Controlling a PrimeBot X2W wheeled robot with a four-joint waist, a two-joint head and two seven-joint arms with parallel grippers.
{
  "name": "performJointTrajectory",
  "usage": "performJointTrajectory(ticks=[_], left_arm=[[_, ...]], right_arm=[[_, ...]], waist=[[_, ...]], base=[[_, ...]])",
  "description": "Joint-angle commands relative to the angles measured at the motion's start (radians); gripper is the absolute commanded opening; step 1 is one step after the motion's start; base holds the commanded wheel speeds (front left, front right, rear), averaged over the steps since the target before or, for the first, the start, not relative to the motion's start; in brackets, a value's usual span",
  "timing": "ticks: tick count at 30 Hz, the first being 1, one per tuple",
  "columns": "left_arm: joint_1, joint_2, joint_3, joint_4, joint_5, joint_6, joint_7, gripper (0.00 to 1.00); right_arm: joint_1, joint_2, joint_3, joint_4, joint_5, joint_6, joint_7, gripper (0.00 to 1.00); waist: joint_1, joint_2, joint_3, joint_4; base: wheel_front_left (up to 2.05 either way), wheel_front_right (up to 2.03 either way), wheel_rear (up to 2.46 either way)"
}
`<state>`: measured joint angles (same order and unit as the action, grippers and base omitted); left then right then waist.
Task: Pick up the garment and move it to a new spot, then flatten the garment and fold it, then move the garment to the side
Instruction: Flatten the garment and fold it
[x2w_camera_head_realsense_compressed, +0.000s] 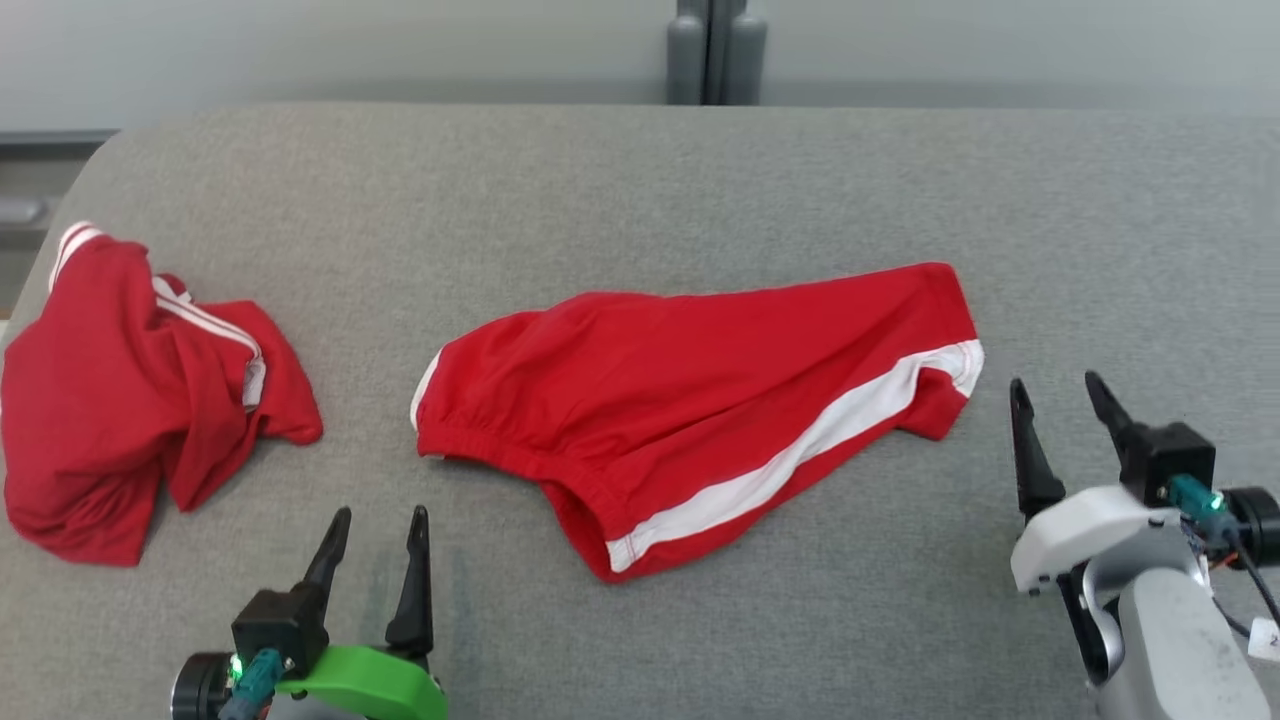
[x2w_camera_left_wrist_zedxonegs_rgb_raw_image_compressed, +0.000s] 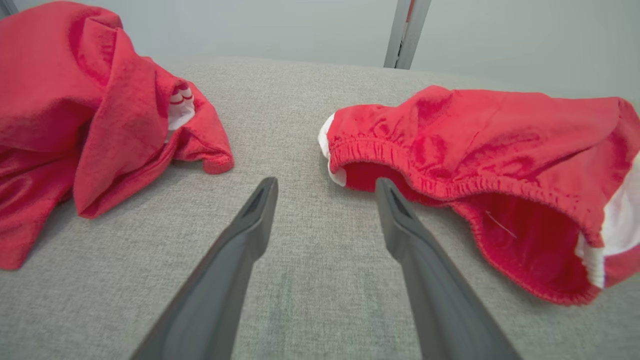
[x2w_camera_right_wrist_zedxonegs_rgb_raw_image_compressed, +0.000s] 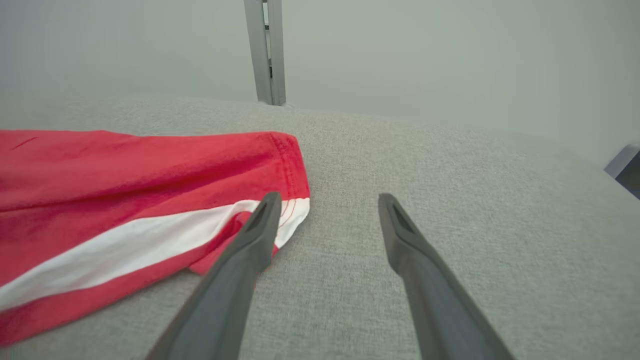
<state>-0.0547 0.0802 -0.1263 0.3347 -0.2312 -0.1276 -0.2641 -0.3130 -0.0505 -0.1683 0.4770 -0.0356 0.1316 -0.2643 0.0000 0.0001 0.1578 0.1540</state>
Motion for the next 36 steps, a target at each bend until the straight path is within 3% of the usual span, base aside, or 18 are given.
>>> performJointTrajectory(ticks=[1, 11, 19, 25, 31, 36], left_arm=[[0.026, -0.004, 0.012, 0.009, 0.014, -0.005, 0.0, 1.0], [0.106, -0.024, 0.043, 0.013, 0.046, -0.005, 0.0, 1.0], [0.114, -0.028, 0.028, 0.002, 0.034, -0.005, 0.0, 1.0], [0.094, -0.028, -0.071, 0.025, -0.05, -0.005, 0.0, 1.0], [0.048, -0.015, -0.24, 0.087, -0.178, -0.005, 0.0, 1.0], [0.024, 0.003, -0.297, 0.116, -0.219, -0.005, 0.0, 1.0]], right_arm=[[0.04, -0.001, 0.006, -0.003, 0.004, -0.002, 0.0, 1.0], [0.203, -0.002, 0.045, -0.055, 0.018, -0.002, 0.0, 1.0], [0.213, -0.001, 0.044, -0.055, 0.03, -0.002, 0.0, 1.0], [0.196, -0.002, 0.069, -0.061, 0.038, -0.002, 0.0, 1.0], [0.18, -0.002, 0.1, -0.062, 0.04, -0.002, 0.0, 1.0], [0.172, -0.002, 0.105, -0.064, 0.033, -0.002, 0.0, 1.0]], waist=[[0.0, -0.0001, -0.107, -0.103], [0.0, -0.0001, -0.168, -0.15], [0.0, -0.0001, -0.172, -0.154], [0.0, -0.0001, -0.158, -0.158], [0.0, -0.0001, -0.125, -0.183], [0.0, -0.0001, -0.105, -0.207]], base=[[0.0, 0.0, 0.0], [0.0, 0.0, 0.0], [0.0, 0.0, 0.0], [0.0, 0.0, 0.0], [0.0, 0.0, 0.0], [0.0, 0.0, 0.0]])
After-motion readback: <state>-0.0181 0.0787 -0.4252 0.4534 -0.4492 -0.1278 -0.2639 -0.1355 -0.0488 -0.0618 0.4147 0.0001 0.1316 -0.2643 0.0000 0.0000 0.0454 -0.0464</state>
